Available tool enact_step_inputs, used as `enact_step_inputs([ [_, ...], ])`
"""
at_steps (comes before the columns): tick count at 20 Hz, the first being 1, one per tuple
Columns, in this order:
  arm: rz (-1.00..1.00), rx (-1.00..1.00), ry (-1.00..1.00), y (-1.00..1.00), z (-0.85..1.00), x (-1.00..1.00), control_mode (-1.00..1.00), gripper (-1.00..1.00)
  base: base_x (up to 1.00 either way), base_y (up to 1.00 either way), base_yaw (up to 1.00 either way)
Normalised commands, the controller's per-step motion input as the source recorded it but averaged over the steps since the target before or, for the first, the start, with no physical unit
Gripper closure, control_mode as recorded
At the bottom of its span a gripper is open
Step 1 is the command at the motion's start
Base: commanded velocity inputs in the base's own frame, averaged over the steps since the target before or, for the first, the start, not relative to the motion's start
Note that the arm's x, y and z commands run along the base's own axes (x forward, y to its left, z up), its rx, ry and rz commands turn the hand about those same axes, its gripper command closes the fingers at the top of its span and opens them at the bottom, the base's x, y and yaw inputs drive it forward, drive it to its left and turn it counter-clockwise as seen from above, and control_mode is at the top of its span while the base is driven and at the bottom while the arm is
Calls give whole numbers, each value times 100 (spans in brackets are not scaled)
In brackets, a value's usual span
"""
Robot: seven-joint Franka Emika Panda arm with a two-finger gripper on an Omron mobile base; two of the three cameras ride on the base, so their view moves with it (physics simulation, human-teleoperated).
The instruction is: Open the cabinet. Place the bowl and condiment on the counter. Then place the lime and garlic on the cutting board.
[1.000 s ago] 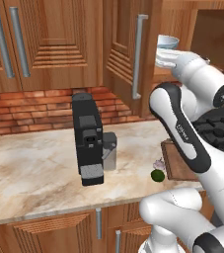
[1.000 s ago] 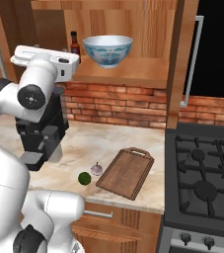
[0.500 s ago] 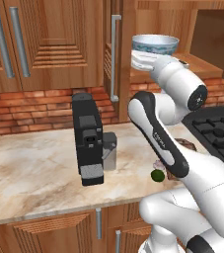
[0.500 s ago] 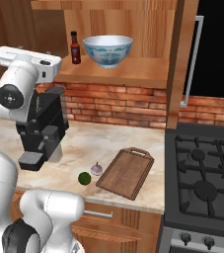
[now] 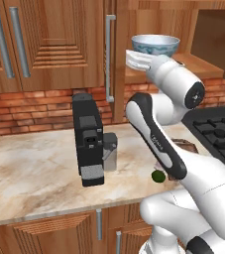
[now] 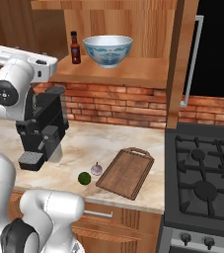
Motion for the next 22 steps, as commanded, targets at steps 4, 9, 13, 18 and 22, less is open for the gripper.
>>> enact_step_inputs([
  [4, 0, -10, 0, 58, -1, 3, -100, -100, 0, 0, 0],
  [9, -6, -1, 9, -28, 7, -9, -100, -100, 0, 0, 0],
  [13, -6, 3, 8, -48, 7, -8, -100, -100, 0, 0, 0],
  [18, -9, 5, 16, -39, 13, -5, -100, -100, 0, 0, 0],
  [22, -12, 6, 19, -29, 15, -4, -100, -100, 0, 0, 0],
])
